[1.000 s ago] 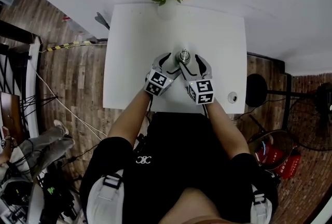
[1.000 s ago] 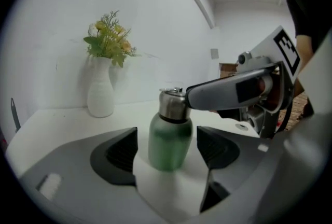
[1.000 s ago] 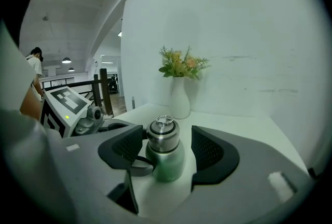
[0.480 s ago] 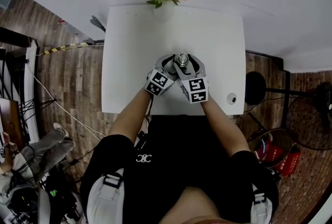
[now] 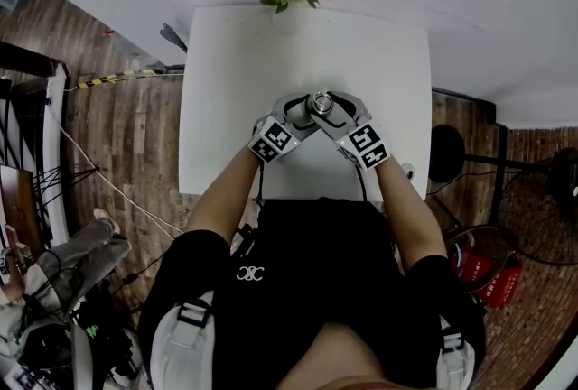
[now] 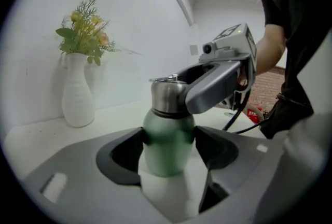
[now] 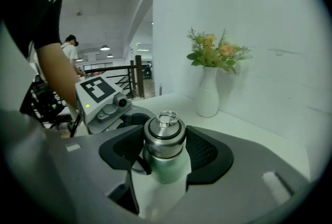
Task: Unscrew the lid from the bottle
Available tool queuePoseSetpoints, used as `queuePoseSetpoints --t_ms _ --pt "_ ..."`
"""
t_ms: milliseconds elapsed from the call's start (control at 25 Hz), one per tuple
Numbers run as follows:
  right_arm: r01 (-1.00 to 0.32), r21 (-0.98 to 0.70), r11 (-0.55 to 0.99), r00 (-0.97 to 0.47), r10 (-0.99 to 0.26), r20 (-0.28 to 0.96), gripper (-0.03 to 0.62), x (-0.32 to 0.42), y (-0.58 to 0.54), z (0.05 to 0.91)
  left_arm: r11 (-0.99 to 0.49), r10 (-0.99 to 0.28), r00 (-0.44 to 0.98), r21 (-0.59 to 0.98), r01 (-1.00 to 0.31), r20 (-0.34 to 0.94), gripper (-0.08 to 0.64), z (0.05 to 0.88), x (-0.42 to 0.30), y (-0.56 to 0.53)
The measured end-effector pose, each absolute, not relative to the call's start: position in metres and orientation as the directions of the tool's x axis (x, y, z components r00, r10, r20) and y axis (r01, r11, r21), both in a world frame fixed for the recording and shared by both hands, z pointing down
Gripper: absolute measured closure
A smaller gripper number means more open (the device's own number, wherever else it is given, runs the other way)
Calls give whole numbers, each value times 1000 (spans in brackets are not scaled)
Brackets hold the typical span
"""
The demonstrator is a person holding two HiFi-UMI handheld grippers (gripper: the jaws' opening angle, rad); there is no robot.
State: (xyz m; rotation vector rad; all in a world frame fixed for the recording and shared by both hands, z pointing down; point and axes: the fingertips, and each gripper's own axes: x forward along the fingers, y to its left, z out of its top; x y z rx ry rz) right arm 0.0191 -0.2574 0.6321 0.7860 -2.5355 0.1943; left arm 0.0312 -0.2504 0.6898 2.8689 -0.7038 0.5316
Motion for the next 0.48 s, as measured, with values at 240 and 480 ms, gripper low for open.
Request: queuePoseSetpoints --t_ms 240,480 --pt "-182 23 983 -768 -157 620 334 15 -251 636 -890 -404 833 47 -453 378 193 691 30 -250" --pt "-43 27 999 -702 -49 711 333 16 -248 635 -896 -393 833 40 -442 389 195 690 32 -249"
